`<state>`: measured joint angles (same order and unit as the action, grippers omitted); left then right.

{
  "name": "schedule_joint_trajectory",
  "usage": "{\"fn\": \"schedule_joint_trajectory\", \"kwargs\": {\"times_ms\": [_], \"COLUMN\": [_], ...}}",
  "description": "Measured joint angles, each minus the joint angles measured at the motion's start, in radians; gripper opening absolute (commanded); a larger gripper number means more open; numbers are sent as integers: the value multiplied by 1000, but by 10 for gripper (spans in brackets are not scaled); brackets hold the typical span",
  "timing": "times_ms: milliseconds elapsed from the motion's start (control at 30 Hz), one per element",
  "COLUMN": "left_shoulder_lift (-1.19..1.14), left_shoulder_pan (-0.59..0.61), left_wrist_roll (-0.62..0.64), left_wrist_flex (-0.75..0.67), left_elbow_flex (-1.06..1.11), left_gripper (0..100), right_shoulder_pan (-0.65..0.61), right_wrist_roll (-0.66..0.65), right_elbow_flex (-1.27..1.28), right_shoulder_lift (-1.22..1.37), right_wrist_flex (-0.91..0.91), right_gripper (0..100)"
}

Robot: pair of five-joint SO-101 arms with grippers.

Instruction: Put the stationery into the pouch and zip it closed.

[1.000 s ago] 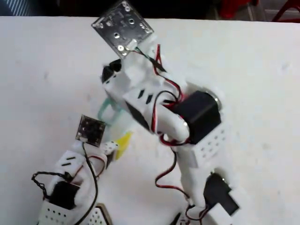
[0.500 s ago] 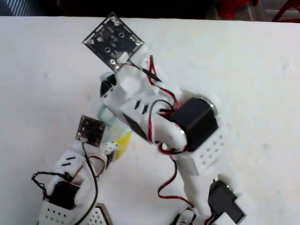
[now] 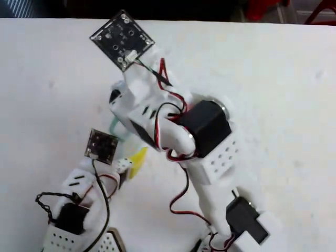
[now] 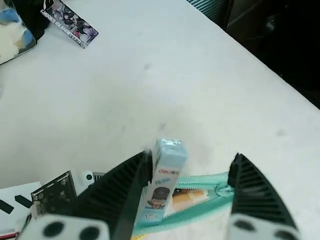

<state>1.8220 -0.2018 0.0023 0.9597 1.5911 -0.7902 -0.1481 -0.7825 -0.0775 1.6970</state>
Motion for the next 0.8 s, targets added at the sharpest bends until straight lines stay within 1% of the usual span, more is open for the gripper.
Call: {"fn": "schedule_joint_trajectory", "kwargs": {"times_ms": [133, 200, 333, 433, 467, 533, 600, 800], "left_shoulder_lift": [0, 0, 0, 0, 0, 0, 0, 0], "left_shoulder_pan": [0, 0, 0, 0, 0, 0, 0, -2], "left_wrist_roll": [0, 0, 0, 0, 0, 0, 0, 0], "left_wrist_flex": [0, 0, 0, 0, 0, 0, 0, 0], "left_elbow_flex": [0, 0, 0, 0, 0, 0, 0, 0], "left_gripper": [278, 278, 278, 278, 278, 278, 278, 278], "right_shoulder_pan": [-2, -2, -2, -5, -2, -2, -2, -5], "right_wrist_roll": [11, 11, 12, 12, 12, 12, 12, 12], "right_elbow_flex": [0, 0, 0, 0, 0, -2, -8, -14], "right_shoulder_lift": [14, 21, 48, 61, 61, 61, 61, 3], "right_wrist_flex": [0, 0, 0, 0, 0, 0, 0, 0], "right_gripper": [235, 211, 117, 23, 10, 30, 16, 18]}}
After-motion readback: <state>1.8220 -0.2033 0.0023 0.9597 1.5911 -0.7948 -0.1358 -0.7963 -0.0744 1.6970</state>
